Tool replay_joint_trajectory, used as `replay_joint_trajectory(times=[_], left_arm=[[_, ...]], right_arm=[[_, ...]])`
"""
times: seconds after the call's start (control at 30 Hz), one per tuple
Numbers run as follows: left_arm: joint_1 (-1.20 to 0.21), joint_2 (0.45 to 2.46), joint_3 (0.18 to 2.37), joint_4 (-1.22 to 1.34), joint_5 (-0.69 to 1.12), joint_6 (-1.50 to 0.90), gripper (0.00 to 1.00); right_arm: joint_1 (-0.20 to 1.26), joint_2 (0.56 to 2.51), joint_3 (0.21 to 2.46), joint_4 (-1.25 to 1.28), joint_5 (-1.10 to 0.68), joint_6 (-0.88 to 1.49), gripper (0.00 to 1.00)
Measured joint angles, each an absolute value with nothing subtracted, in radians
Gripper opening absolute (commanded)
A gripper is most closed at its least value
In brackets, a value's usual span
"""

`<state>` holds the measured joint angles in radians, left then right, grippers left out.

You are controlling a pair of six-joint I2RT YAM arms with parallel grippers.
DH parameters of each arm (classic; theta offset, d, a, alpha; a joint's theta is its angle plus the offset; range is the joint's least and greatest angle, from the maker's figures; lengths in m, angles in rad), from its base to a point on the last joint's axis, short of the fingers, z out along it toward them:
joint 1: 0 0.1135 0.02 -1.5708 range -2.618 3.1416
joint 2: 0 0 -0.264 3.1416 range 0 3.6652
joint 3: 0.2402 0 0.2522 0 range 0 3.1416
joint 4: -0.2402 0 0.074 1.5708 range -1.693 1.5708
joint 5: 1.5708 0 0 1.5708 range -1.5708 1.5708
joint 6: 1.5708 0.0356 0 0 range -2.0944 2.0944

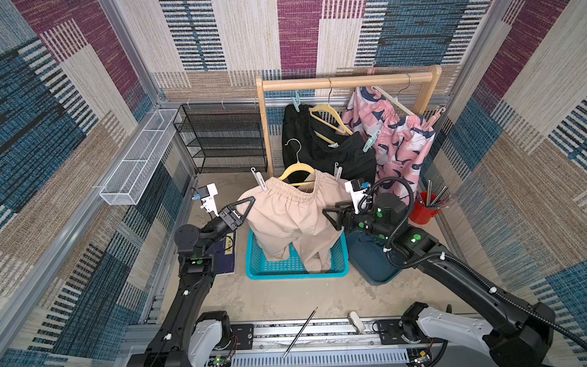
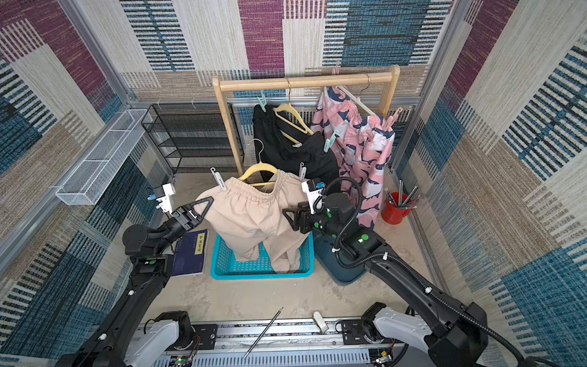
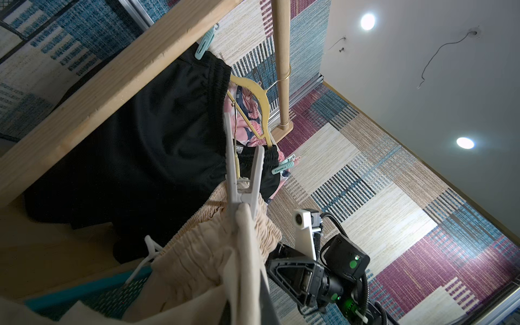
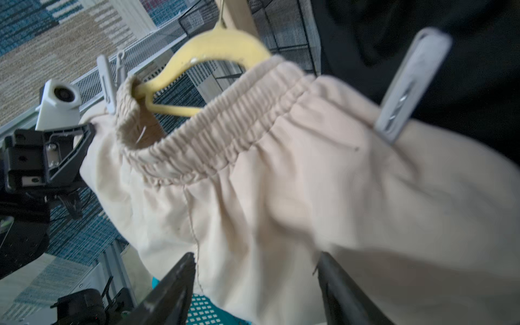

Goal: Remove the clothespins securing shorts to the hanger
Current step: Adjust the shorts in the basket.

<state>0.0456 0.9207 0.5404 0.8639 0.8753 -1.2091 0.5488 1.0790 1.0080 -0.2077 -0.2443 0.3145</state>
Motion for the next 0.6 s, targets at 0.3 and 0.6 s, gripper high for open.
replay_joint_trajectory(times=[0.3, 0.6], left_arm=[[0.046, 0.909, 0.582, 0.886, 0.907, -1.235, 0.0], [0.05, 0.919, 0.611, 0.902, 1.013, -1.208, 0.0]], right_arm=[[0.373, 0.995, 1.022, -0.32, -0.219, 0.299, 0.72], [0.1, 1.008, 1.114, -0.41, -0.486, 0.165, 0.72]])
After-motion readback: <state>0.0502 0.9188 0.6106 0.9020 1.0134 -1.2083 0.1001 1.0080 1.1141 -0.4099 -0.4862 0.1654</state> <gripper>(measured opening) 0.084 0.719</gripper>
